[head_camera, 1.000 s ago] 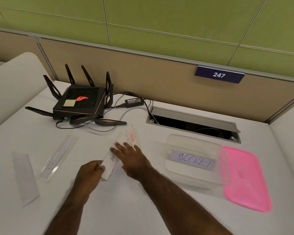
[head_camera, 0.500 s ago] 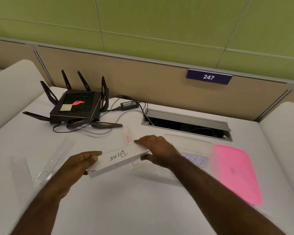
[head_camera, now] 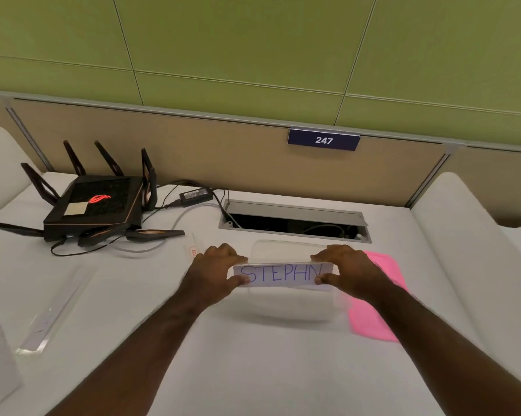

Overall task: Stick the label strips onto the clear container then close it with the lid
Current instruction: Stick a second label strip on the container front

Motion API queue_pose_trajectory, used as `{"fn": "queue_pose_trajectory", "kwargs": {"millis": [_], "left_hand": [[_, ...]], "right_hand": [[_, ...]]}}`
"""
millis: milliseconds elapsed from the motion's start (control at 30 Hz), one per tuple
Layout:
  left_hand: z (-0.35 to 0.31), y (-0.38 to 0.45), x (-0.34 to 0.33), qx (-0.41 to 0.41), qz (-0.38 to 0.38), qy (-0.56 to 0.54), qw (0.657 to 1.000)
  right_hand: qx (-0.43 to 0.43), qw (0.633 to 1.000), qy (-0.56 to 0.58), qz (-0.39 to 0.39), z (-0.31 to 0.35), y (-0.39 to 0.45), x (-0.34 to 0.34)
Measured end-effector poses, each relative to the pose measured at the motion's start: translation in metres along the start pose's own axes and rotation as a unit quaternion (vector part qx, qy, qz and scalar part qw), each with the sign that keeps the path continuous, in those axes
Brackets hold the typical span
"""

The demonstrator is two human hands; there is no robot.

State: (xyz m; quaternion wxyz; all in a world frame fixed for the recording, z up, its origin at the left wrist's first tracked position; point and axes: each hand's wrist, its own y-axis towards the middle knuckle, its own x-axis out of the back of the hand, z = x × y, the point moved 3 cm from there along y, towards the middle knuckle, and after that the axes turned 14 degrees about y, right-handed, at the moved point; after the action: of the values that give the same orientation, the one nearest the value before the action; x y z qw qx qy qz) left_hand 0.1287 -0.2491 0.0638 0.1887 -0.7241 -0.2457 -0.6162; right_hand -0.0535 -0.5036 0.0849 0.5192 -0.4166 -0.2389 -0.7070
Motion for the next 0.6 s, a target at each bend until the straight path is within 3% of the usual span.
{"fn": "queue_pose_trajectory", "kwargs": {"millis": [267,400,600], "left_hand": [[-0.051,0.027,-0.026,-0.036,0.015,0.184,0.982],[-0.064,0.039,-0.043,-0.063,0.040,0.261,0.963],[-0.073,0.049,-0.055,-0.080,0.053,0.288,0.953]], "right_hand": [[-0.065,0.991,-0.100,-0.065,-0.030,-0.023,-0.006],[-0.076,0.984,-0.156,-0.043,-0.034,-0.019,-0.016],[-0.072,0.964,-0.254,0.023,-0.037,-0.005,-0.033]]}}
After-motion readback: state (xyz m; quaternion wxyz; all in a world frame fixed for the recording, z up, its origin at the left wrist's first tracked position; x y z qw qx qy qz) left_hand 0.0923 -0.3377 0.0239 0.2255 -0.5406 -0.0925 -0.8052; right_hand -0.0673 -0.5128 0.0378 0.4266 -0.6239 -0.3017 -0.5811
